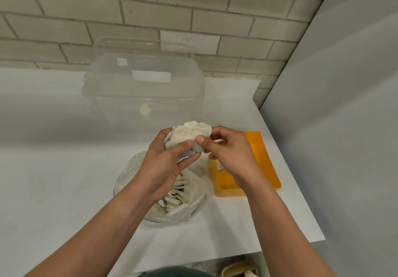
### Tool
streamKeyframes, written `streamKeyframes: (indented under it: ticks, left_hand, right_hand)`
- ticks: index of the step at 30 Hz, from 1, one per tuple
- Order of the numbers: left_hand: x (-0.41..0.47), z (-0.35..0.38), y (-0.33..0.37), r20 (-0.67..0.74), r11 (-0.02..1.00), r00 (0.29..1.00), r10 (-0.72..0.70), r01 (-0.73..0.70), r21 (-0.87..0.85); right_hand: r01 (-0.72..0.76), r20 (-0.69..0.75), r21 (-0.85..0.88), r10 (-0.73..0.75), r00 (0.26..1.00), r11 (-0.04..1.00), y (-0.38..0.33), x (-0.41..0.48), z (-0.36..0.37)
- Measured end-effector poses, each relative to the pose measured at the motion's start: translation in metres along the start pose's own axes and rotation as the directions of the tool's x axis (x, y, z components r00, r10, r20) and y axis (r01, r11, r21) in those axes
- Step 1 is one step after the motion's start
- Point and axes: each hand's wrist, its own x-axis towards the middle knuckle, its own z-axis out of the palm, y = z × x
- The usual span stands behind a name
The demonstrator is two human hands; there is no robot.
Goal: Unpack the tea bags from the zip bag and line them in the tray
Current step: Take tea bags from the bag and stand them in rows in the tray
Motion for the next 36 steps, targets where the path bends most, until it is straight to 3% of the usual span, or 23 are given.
streamKeyframes:
  ticks: [3, 8, 13, 18, 22, 31, 36]
  left_hand:
    - [0.001, 0.001, -0.001, 0.000, 0.996, 0.999, -0.053, 0.053, -0.075]
    - [0.003, 0.002, -0.001, -0.024, 0.998, 0.999, -0.044, 0.042, -0.056]
    - [0.002, -0.001, 0.001, -0.035, 0.998, 0.999, -0.033, 0.031, -0.052]
    - [0.002, -0.002, 0.001, -0.037, 0.998, 0.999, -0.024, 0.022, -0.054]
    - [0.002, -0.003, 0.001, -0.037, 0.998, 0.999, -0.024, 0.022, -0.058]
    - [0.006, -0.004, 0.001, -0.049, 0.998, 0.999, -0.019, 0.015, -0.066]
    - [0.007, -0.005, 0.002, -0.073, 0.998, 0.997, -0.002, -0.002, -0.055]
  right_hand:
    - [0.007, -0.046, 0.052, -0.004, 0.999, 0.999, 0.003, -0.001, -0.003]
    - [0.037, -0.172, 0.153, -0.010, 0.985, 0.988, 0.009, -0.001, -0.013]
    - [-0.015, -0.341, 0.081, 0.042, 0.939, 0.997, 0.043, 0.007, -0.044]
    - [-0.180, -0.249, -0.163, 0.136, 0.959, 0.970, 0.103, 0.020, -0.060]
    - [-0.204, -0.181, -0.312, 0.152, 0.972, 0.928, 0.127, 0.026, -0.056]
    - [-0.224, -0.090, -0.387, 0.206, 0.975, 0.894, 0.130, 0.036, -0.048]
    - [-0.252, -0.141, -0.475, 0.210, 0.967, 0.843, 0.131, 0.038, -0.050]
